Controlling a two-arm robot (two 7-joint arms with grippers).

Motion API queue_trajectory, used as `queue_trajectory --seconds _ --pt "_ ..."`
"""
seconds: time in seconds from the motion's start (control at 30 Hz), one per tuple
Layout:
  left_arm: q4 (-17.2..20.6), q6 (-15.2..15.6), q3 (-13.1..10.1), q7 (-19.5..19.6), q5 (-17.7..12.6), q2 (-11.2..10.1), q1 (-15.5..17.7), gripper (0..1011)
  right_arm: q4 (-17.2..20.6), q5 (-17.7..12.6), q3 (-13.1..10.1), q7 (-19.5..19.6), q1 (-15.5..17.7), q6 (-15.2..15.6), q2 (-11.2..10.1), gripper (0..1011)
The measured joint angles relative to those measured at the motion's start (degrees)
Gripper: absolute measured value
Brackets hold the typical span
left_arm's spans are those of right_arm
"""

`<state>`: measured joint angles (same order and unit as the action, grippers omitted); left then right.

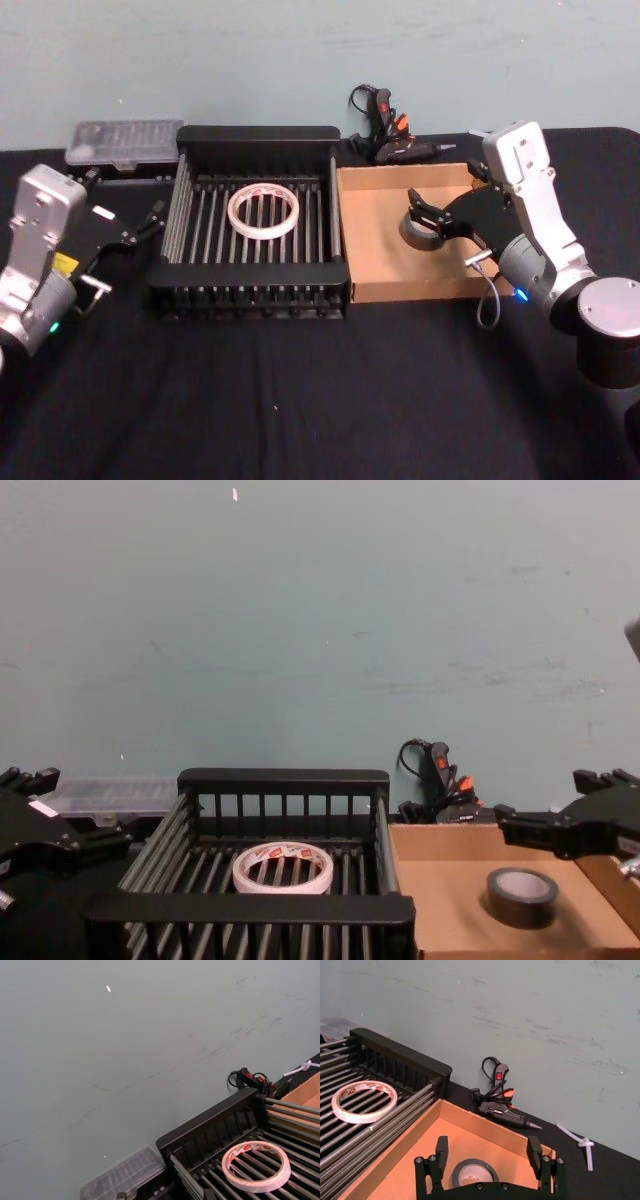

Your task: Pick up the white tape and place it into the black box , Pick up the silver tape and place it into the brown box.

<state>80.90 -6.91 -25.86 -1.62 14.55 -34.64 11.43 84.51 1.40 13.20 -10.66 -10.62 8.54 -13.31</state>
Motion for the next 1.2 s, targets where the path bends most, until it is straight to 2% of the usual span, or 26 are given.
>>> queue_trajectory --seconds 1.2 --pt "0.0 0.0 0.0 0.0 0.0 0.0 0.0 1001 0.0 -0.07 0.02 0.0 -0.06 -0.05 0.0 1002"
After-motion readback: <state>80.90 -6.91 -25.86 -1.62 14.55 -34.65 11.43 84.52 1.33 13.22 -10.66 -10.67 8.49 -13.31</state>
